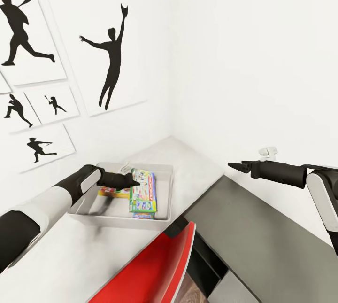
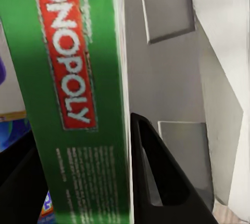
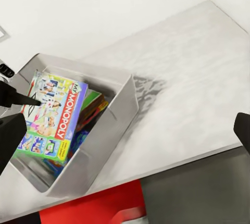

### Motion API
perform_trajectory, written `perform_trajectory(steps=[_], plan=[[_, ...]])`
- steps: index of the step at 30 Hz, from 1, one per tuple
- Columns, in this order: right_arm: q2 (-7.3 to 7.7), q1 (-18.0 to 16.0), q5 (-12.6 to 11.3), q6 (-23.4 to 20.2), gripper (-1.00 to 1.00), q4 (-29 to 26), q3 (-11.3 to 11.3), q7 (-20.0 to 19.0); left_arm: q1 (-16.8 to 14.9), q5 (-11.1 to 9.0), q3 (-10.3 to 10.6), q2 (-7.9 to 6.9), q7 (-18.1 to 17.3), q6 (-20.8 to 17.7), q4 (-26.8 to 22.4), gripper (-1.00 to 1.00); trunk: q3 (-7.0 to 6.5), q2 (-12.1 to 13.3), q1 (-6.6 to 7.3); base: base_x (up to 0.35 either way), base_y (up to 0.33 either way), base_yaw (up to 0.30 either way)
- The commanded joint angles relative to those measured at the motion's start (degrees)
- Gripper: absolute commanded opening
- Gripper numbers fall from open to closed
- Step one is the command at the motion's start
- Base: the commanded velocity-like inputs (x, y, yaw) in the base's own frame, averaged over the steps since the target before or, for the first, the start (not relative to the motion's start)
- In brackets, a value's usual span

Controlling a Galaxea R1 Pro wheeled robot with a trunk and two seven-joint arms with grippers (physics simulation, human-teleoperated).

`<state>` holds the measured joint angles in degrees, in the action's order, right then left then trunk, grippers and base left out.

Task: Put all the toys in the child's room - the three board games (two on the bed and one on the table), the two jigsaw puzzles on the table, and the tennis ball on the table - inside the toy box on the table in the child's room.

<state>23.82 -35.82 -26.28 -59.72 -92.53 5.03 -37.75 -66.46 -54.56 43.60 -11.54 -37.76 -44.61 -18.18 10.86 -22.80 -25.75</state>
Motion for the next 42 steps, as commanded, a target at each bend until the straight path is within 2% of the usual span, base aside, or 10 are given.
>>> perform_trajectory(steps=[1,5,9,12,17,25,26,37,42], plan=[[0.0,-0.06,0.27,-0.28,1.0,-0.02,0.06,-0.39,-0.37,-0.06,0.38,-0.05,-0.09,-0.21,-0.06,-1.0,0.13,-0.12,-0.04,0.0,0.0,0.0],[0.0,-0.04,0.27,-0.28,1.0,-0.02,0.07,-0.39,-0.62,0.0,0.48,-0.04,-0.05,-0.22,-0.09,-1.0,0.13,-0.12,-0.04,0.0,0.0,0.0],[0.0,-0.04,0.27,-0.28,1.0,-0.02,0.07,-0.39,-0.58,1.81,0.51,0.16,-0.18,-0.37,-0.1,-1.0,0.14,-0.12,-0.04,0.0,0.0,0.0],[0.0,-0.04,0.27,-0.28,1.0,-0.02,0.15,-0.39,-0.43,2.81,0.52,0.38,-1.73,-0.32,-0.1,-1.0,0.14,-0.12,-0.04,0.0,0.0,0.0],[0.0,0.08,0.27,-0.28,1.0,-0.02,2.03,-0.39,-0.4,3.06,0.52,0.5,-3.57,-0.42,-0.1,-1.0,0.14,-0.12,-0.04,0.0,0.0,0.0],[0.0,0.13,0.27,-0.28,1.0,-0.02,2.42,-0.4,-0.42,3.12,0.48,0.43,-3.89,-0.56,-0.08,-1.0,0.14,-0.12,-0.04,0.0,0.0,0.0],[0.0,0.13,0.27,-0.28,1.0,-0.02,2.42,-0.4,-0.42,3.13,0.47,0.42,-3.89,-0.56,-0.07,1.0,0.14,-0.12,-0.04,0.0,0.0,0.0],[0.0,0.13,0.27,-0.28,1.0,-0.02,2.44,-0.39,-0.4,3.13,0.51,0.37,-3.9,-0.64,-0.09,1.0,0.14,-0.12,-0.04,0.0,0.0,0.0],[0.0,0.13,0.27,-0.28,1.0,-0.02,2.44,-0.39,-0.06,3.09,0.4,-0.97,-5.1,-0.55,-0.1,1.0,0.14,-0.12,-0.04,0.0,0.0,0.0]])
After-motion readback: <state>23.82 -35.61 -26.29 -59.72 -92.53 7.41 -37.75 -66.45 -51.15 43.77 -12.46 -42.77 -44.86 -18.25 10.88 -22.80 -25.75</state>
